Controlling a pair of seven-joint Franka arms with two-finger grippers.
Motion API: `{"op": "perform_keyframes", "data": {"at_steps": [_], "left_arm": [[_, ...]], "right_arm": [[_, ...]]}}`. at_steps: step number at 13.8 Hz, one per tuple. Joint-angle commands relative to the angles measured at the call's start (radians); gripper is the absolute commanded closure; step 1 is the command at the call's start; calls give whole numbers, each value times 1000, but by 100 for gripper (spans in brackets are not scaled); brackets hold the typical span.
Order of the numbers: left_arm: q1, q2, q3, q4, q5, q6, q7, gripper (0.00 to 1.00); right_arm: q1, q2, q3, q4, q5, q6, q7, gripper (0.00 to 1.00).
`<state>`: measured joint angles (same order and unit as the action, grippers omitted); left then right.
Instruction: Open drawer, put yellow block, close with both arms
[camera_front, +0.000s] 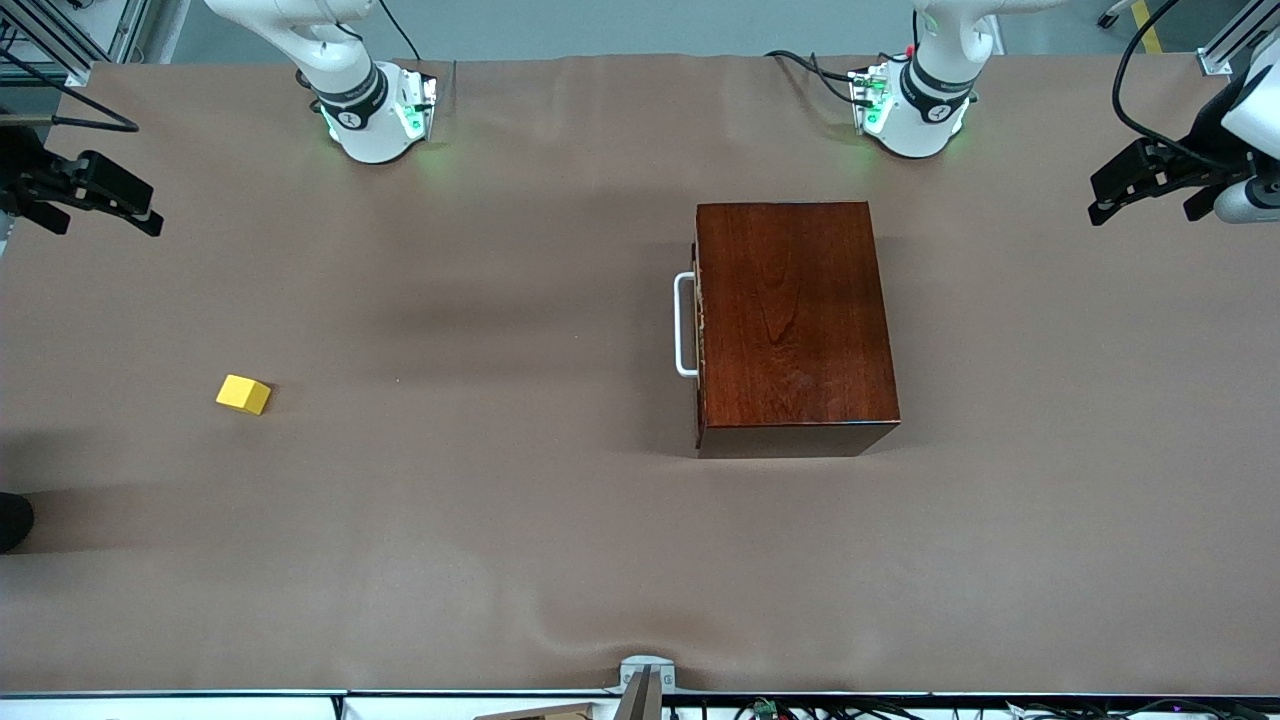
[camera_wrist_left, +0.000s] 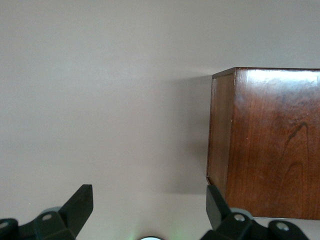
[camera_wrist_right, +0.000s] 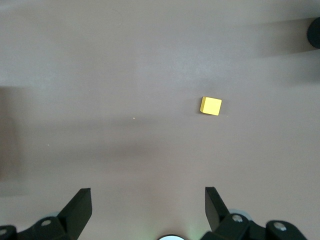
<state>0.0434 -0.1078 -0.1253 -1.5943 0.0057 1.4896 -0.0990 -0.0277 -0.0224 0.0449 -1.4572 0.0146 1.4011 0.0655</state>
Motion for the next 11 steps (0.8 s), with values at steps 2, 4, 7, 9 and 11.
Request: {"op": "perform_keyframes", "data": {"at_steps": [2, 4, 7, 9, 11], "left_arm": [[15, 5, -8, 40, -6, -40, -2, 0], [13, 11, -8, 50, -7, -42, -1, 0], [9, 16, -8, 54, -7, -42, -2, 0], [12, 16, -10, 53, -10, -42, 2, 0], [-3, 19, -16, 53, -13, -43, -8, 0]], "right_arm": [[-26, -1, 9, 6, 24, -5, -1, 0], [-28, -1, 9, 8, 25, -5, -1, 0], [-28, -1, 9, 6, 25, -5, -1, 0], [-28, -1, 9, 8, 25, -5, -1, 0], [-26, -1, 9, 8, 25, -5, -1, 0]]}}
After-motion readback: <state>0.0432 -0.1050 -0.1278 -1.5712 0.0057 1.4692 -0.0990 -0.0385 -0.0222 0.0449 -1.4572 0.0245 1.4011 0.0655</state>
